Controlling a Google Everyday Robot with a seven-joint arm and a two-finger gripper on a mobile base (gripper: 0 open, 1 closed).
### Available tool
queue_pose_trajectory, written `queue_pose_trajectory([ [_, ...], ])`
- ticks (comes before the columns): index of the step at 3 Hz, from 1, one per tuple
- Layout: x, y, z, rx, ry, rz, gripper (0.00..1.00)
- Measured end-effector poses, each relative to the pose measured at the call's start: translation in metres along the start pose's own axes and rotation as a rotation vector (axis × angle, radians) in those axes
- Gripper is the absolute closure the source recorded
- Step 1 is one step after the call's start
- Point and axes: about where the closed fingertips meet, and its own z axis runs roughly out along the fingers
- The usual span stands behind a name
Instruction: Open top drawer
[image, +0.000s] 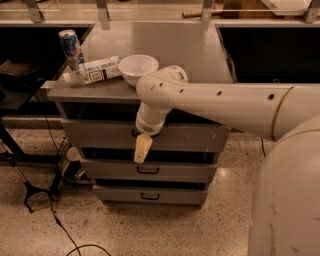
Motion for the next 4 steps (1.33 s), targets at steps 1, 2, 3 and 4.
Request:
queue_pose_trajectory([
  [1, 0.007, 0.005, 0.006, -0.02, 0.014, -0.015, 0.0],
  [2, 0.017, 0.012, 0.008, -0.048, 0.037, -0.044, 0.0],
  [3, 0.025, 0.022, 0.006, -0.077, 0.057, -0.096, 0.0],
  [4, 0.036, 0.037, -0.005, -0.109, 0.074, -0.149, 0.0],
])
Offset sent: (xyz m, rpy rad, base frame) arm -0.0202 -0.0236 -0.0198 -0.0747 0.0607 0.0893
